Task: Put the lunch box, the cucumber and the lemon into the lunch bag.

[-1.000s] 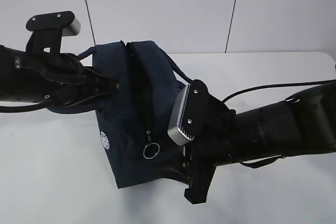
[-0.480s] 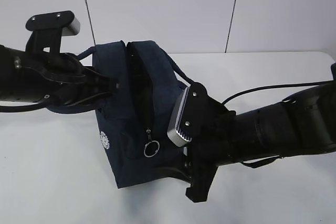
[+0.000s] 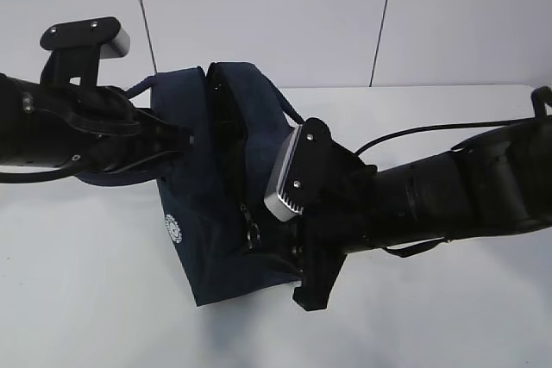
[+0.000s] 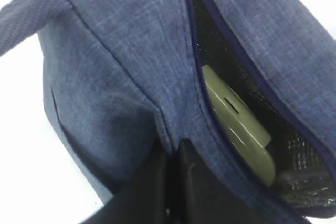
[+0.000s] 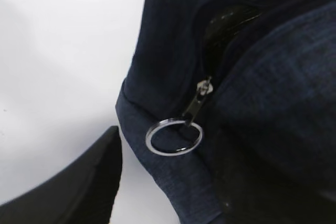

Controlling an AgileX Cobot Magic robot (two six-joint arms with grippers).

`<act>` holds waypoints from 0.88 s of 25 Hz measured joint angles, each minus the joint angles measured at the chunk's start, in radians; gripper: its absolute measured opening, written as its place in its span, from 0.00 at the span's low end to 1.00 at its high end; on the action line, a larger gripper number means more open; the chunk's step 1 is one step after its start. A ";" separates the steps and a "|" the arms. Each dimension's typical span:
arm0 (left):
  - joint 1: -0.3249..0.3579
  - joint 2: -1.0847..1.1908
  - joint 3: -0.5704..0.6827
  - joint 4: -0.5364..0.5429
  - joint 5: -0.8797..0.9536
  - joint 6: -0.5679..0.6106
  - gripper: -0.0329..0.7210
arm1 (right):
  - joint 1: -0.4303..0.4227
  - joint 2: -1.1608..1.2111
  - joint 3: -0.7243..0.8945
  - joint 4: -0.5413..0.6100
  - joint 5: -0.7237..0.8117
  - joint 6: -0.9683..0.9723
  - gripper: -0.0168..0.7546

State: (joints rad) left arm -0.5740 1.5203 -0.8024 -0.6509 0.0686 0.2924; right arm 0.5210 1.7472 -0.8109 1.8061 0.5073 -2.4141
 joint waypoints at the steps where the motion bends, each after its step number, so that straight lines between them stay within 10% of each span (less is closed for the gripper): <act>1: 0.000 0.000 0.000 0.000 0.000 0.000 0.05 | 0.000 0.009 0.000 0.000 0.003 0.000 0.55; 22: 0.000 0.000 0.000 0.000 -0.004 0.000 0.05 | 0.000 0.090 -0.050 0.000 0.078 0.019 0.55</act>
State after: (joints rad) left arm -0.5740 1.5203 -0.8024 -0.6509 0.0647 0.2924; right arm 0.5210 1.8368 -0.8606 1.8058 0.5850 -2.3951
